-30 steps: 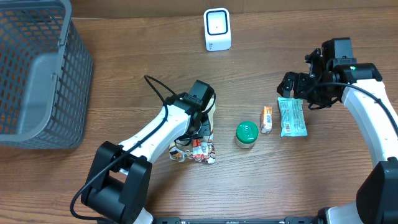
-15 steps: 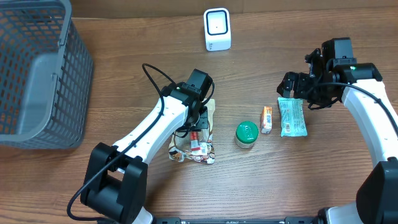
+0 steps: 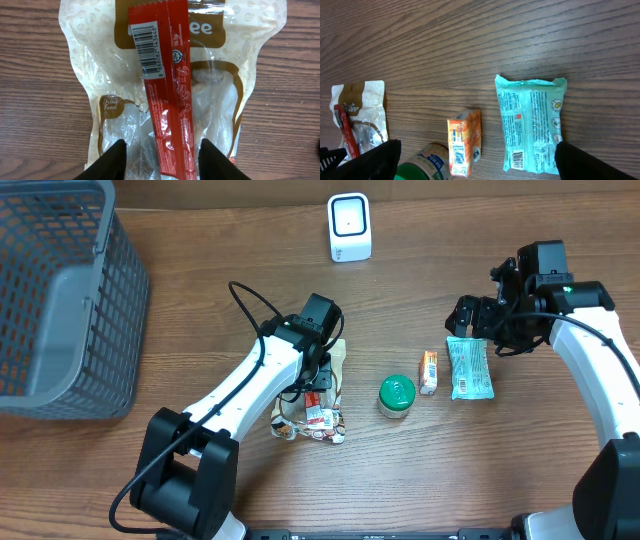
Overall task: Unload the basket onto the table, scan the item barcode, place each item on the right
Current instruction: 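Lower the snack bag onto the table left of the jar and release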
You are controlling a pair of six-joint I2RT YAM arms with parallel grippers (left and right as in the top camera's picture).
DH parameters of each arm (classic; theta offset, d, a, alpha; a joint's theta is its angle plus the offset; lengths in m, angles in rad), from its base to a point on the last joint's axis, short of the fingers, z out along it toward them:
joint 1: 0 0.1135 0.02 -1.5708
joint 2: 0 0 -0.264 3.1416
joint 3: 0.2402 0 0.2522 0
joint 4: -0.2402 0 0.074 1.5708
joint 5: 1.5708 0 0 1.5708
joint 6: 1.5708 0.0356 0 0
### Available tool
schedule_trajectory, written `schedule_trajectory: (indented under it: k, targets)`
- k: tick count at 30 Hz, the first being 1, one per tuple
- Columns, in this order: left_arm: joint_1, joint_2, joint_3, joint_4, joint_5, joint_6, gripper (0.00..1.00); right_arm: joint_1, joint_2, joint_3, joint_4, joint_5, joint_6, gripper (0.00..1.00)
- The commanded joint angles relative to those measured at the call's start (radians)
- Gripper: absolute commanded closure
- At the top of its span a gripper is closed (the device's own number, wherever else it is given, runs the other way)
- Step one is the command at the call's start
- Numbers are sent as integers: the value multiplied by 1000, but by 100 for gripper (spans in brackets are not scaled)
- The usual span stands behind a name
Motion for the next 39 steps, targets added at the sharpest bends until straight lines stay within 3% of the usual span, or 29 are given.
schedule_trajectory:
  k: [1,11,15,18,19,29,39]
  targets:
    - [2,10,-7,5,-15,10,61,5,-18,8,6,-5,2,0]
    - [2,10,-97,93,-1,-26,63,5,-18,8,6,-5,2,0]
    - [3,10,-127,143,0,-27,75,5,-18,8,6,-5,2,0]
    - [3,9,-111,135,-1,-26,94,5,-18,8,6,-5,2,0]
    - [3,9,-101,127,-1,-26,94,5,-18,8,6,-5,2,0]
    - [3,9,-61,93,-18,44,89,5,-18,8,6,-5,2,0]
    - [2,9,-63,62,-37,48,77,5,-18,8,6,-5,2,0]
